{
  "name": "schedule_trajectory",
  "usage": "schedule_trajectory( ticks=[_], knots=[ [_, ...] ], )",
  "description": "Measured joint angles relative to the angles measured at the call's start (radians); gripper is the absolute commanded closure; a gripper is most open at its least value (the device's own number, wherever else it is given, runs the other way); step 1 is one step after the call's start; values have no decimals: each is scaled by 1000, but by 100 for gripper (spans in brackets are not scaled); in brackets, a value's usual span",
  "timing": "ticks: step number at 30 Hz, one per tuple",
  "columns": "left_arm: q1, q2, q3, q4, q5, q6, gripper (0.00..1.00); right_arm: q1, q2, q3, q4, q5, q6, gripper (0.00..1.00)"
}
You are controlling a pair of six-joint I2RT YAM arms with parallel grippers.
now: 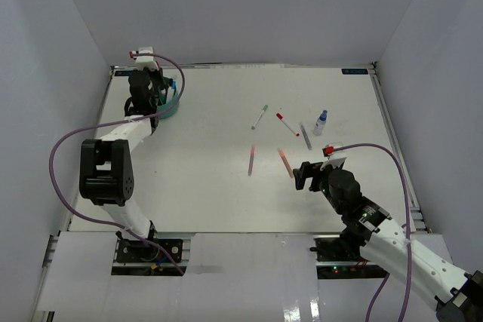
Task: Sort the stationery into containers
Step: Place the pen in the storage box.
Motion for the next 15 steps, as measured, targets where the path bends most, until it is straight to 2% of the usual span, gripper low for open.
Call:
schedule_trajectory(
  ticks=[9,15],
  knots=[
    [11,54,-54,108,130,58,99,0,5,0,1,0,0,5],
    [11,112,-93,181,153,98,95,0,4,0,2,0,-2,5]
  ],
)
